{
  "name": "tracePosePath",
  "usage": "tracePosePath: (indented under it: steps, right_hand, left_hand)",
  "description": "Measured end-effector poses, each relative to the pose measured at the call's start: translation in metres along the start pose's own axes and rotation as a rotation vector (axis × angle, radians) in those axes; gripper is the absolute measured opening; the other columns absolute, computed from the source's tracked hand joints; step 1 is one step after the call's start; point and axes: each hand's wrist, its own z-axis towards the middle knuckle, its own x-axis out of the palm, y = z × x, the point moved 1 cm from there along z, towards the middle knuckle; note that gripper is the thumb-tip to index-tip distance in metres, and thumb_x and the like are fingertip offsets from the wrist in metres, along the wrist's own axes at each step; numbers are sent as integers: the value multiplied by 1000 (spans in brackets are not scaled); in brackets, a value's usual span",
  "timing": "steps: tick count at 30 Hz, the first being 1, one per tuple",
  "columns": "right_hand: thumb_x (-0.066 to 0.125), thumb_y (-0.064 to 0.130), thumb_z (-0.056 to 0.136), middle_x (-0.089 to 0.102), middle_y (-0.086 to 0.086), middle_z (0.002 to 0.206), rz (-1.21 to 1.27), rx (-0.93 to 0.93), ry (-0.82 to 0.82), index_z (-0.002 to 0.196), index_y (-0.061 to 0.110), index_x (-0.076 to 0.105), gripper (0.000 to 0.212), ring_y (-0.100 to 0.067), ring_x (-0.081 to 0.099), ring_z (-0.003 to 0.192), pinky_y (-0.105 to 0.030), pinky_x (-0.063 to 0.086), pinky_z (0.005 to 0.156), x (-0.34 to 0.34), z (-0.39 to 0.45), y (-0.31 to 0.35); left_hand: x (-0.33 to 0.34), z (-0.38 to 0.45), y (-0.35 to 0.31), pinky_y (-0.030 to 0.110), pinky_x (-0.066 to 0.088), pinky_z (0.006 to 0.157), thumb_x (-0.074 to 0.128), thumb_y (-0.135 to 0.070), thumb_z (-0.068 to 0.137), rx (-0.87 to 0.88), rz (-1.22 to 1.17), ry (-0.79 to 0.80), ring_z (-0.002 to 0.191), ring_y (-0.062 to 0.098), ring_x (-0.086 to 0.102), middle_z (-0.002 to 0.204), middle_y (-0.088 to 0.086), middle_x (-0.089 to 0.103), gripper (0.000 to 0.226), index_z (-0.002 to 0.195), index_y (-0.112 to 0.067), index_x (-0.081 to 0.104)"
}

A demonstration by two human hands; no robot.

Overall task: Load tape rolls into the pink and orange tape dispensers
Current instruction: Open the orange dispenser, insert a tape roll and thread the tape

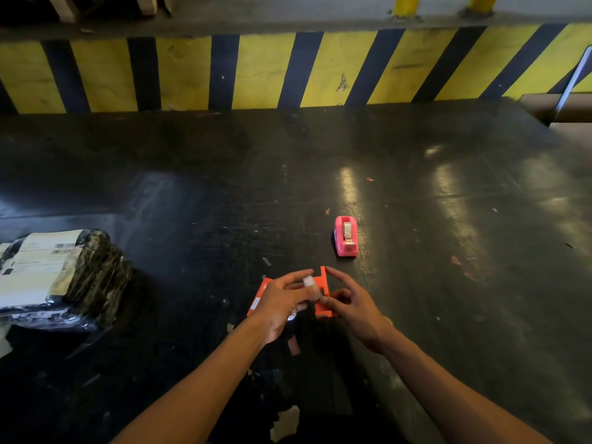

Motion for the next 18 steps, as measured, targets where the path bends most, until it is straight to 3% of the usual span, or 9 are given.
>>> tracePosePath:
  steps: [9, 18]
  right_hand:
    - [66, 10, 92, 70, -11, 96, -56, -22, -2, 141, 39, 45, 60, -17, 74, 87, -22, 59, 71, -1, -1, -1]
    - [66, 12, 92, 67, -6, 95, -171, -46, 64, 136, 44, 44, 58, -5, 71, 82, -14, 54, 71, -4, -5, 5]
  left_hand:
    - [-4, 3, 3, 26, 55, 77, 80, -9, 80, 33, 117, 13, 101, 18, 73, 116, 8, 74, 54, 130, -20, 63]
    - [-13, -1, 0, 41, 48, 99, 78, -20, 83, -18, 217, 115, 109, 22, 71, 118, 7, 74, 62, 141, -20, 55]
